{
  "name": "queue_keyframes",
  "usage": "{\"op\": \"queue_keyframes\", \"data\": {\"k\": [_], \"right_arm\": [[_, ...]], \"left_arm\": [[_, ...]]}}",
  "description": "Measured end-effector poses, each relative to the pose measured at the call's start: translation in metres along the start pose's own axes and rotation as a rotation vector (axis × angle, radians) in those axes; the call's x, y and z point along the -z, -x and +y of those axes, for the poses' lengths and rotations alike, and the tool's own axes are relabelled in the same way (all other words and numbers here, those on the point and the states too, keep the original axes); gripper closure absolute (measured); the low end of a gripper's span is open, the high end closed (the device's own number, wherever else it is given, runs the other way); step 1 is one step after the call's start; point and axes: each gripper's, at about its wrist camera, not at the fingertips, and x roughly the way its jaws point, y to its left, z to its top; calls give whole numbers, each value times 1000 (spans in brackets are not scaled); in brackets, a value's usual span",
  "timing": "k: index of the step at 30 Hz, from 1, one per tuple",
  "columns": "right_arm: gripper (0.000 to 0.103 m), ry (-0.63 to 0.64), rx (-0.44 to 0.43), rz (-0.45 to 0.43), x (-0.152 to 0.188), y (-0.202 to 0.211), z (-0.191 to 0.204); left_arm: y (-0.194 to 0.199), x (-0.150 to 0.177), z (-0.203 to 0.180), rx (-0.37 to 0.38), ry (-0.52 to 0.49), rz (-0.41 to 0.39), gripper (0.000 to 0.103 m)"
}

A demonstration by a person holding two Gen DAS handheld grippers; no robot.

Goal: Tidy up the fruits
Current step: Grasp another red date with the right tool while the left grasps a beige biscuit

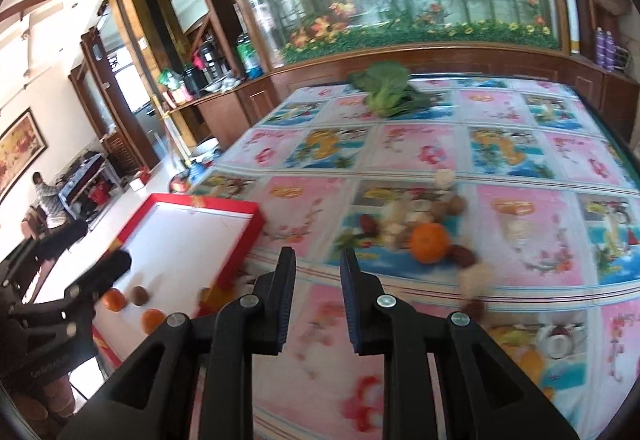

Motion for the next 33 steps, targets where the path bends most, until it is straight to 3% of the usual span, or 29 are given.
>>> {"op": "queue_keyframes", "data": {"k": [3, 10, 16, 20, 28, 29, 33], "right_arm": [[63, -6, 89, -7, 9, 13, -37], [63, -66, 177, 110, 26, 11, -97], [63, -18, 179, 140, 22, -6, -94], [63, -25, 135, 185, 25, -20, -94], [63, 80, 155, 216, 29, -38, -73], [65, 92, 152, 216, 29, -39, -71], [92, 72, 137, 207, 28, -39, -75]], "left_arm": [[-16, 9, -22, 121, -18, 85, 23], [-47, 14, -72, 226, -90, 197, 23], [-57, 9, -100, 263, -145, 231, 23], [-69, 9, -112, 264, -168, 252, 23], [-85, 5, -113, 254, -153, 280, 23], [-86, 5, -114, 254, -153, 280, 23], [-91, -2, -119, 266, -162, 284, 23]]}}
